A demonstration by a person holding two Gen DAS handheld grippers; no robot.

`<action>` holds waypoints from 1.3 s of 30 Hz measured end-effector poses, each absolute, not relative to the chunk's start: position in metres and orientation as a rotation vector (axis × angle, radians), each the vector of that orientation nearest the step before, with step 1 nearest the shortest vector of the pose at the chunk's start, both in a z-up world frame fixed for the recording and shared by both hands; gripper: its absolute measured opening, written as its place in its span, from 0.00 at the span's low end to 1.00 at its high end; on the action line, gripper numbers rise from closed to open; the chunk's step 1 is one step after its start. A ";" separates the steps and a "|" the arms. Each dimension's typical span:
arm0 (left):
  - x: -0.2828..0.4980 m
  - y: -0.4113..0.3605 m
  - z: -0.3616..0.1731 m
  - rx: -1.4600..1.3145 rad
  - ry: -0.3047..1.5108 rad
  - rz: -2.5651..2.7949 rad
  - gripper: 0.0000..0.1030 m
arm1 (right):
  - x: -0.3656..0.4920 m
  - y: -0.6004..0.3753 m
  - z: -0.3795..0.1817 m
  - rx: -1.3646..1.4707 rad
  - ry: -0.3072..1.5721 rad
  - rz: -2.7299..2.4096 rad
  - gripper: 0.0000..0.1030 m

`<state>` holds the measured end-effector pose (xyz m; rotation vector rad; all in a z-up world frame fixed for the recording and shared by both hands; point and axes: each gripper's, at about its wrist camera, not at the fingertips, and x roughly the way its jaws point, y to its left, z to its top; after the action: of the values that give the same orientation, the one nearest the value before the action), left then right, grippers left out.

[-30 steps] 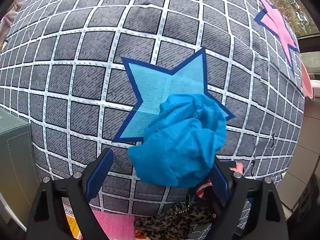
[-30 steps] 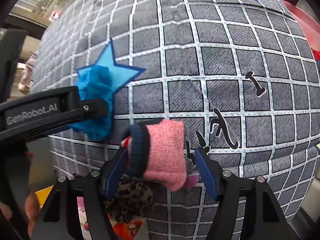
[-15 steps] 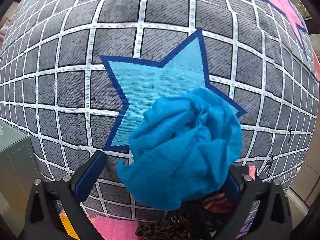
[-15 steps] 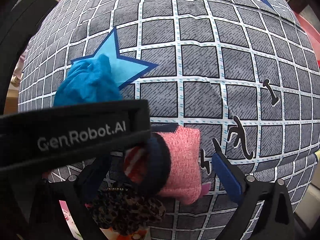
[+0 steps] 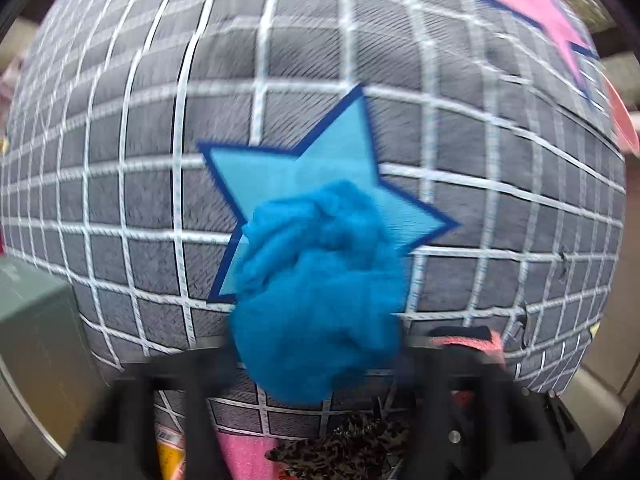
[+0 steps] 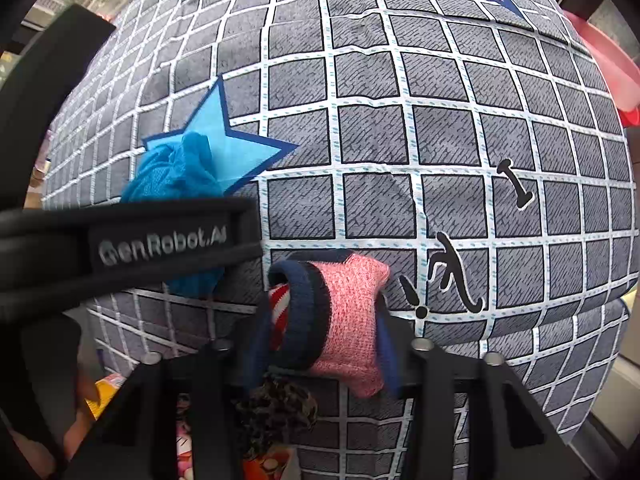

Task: Organize soft objects
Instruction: 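Lift the blue cloth and pink sock with both grippers off the bed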

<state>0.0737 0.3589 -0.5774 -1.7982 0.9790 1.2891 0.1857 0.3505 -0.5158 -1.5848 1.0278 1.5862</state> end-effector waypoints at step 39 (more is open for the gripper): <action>0.104 0.189 -0.385 -1.369 0.861 1.091 0.25 | 0.247 0.259 -0.394 -1.282 1.123 1.560 0.38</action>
<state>0.1039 0.1892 -0.3850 -1.3685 0.8607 1.0905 0.2469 0.2587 -0.3944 -1.2821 1.1227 1.5604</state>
